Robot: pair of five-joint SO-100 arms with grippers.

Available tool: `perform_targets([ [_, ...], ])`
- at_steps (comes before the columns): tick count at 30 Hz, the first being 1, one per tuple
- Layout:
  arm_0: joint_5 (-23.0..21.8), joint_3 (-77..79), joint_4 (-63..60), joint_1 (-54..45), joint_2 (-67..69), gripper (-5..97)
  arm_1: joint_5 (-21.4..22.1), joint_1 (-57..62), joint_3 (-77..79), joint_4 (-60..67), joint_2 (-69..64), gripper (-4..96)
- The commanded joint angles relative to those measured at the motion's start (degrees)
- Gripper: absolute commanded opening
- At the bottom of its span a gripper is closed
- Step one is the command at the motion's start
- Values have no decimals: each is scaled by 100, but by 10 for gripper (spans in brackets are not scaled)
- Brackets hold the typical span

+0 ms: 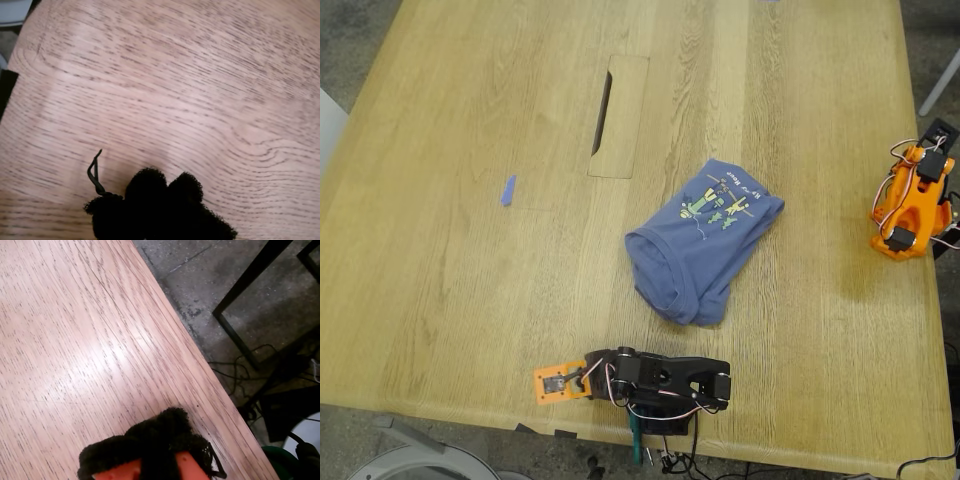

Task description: Fold a T-shirt

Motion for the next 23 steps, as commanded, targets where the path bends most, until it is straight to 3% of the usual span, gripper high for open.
perform_targets([
  [1,-264,-105,202,-141,624,1,-149,185,316,-18,9,1],
  [7,149,-105,202,-308,624,2,-343,457,431,-62,0,14],
  [11,167,-105,202,-299,624,0,-501,773,431,-44,0,24],
  [16,176,-105,202,-290,624,2,-1433,791,431,53,-9,44],
  [23,176,-105,202,-290,624,2,-1433,773,431,53,-9,45],
])
